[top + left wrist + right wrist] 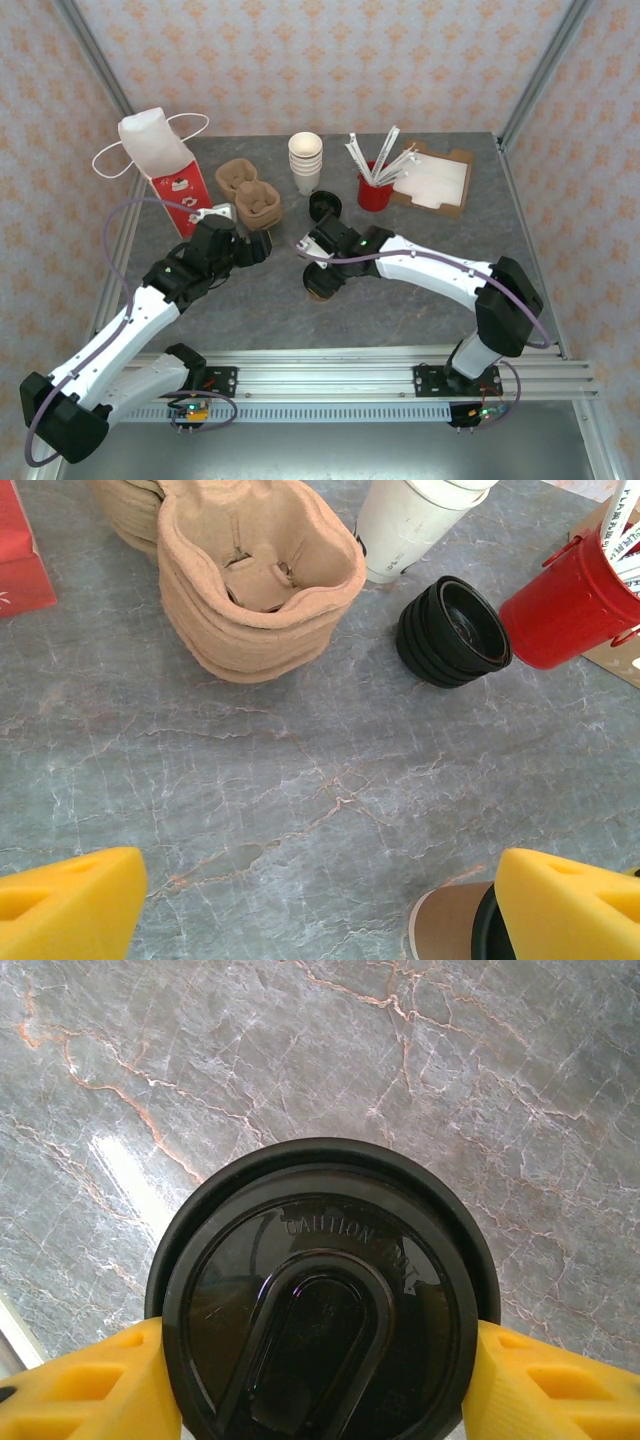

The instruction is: Pack the takeout coffee

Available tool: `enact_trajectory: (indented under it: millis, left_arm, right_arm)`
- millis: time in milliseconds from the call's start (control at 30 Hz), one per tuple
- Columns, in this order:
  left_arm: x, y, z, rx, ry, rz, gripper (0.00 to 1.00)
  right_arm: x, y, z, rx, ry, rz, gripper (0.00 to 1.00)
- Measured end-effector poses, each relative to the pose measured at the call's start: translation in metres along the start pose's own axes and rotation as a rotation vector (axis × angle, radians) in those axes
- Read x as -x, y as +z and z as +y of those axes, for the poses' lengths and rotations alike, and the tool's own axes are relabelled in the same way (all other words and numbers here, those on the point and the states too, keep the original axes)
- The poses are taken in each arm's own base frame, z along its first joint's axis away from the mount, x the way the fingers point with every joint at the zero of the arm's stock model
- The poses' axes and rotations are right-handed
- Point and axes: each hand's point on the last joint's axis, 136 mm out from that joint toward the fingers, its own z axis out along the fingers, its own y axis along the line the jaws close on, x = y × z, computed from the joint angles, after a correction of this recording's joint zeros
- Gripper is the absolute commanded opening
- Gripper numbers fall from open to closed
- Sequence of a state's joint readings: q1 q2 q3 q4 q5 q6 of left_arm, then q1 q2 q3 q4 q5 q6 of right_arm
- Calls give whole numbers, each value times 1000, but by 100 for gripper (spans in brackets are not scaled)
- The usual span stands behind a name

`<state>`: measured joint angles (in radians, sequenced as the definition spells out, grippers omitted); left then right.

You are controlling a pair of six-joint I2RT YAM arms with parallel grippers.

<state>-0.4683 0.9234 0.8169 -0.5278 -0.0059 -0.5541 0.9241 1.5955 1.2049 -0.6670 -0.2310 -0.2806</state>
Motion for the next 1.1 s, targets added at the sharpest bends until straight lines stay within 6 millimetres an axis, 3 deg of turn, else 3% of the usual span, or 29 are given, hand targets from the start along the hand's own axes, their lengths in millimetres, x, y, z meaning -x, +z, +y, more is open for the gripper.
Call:
enact_trajectory:
  millis: [1100]
  left_arm:
    - [-12,11,6,26,-24,42,90]
  right_arm:
    - [2,16,-6,-61,33,23,53]
